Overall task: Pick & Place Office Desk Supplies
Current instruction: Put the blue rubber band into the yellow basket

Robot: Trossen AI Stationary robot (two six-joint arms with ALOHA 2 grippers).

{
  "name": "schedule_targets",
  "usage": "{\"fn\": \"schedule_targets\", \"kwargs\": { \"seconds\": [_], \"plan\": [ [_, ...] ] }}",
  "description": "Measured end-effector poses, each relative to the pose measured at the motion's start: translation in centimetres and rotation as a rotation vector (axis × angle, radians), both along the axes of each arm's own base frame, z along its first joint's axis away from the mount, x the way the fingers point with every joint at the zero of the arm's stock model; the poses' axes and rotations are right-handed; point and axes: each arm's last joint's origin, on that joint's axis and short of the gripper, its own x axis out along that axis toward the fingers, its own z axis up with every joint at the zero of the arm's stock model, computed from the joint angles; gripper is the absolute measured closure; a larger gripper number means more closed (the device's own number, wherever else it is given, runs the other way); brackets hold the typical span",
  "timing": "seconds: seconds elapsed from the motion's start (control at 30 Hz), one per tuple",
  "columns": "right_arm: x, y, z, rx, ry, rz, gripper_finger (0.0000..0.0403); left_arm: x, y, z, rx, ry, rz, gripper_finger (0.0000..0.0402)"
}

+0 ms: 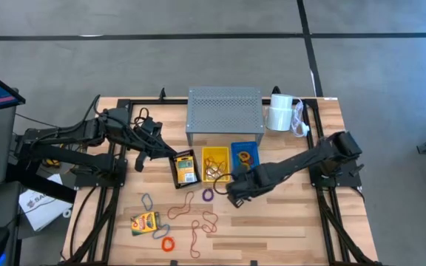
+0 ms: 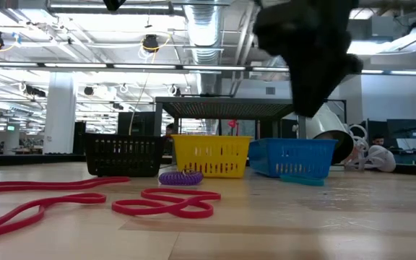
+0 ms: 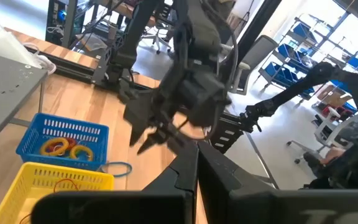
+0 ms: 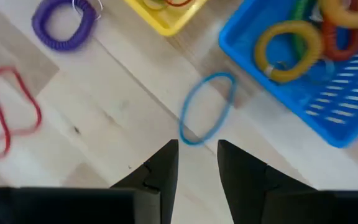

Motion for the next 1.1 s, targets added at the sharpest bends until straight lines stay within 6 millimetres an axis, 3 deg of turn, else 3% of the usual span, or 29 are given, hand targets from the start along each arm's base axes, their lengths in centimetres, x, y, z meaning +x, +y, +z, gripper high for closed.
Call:
{"fn": "schedule_targets", "kwargs": {
  "seconds": [0.3, 0.53, 0.93, 1.1],
  "plan": [
    [2.3, 0.2, -4.7, 0.072, 0.051, -0.090, 0.0294, 0.0, -0.1, 0.0, -0.005, 0.004, -0.023, 0.0399],
    [2.7, 0.3, -7.5, 0.045, 0.122, -0.082, 0.0294, -0.1, -0.3, 0.0, -0.022, 0.004, -0.091, 0.0399],
    [3.0, -0.6, -7.6, 0.049, 0.133, -0.062, 0.0295, -0.1, -0.3, 0.0, -0.033, 0.004, -0.120, 0.0399],
    [3.2, -1.0, -7.6, 0.059, 0.138, -0.040, 0.0325, -0.1, -0.3, 0.0, -0.035, 0.005, -0.119, 0.0399]
  ]
}}
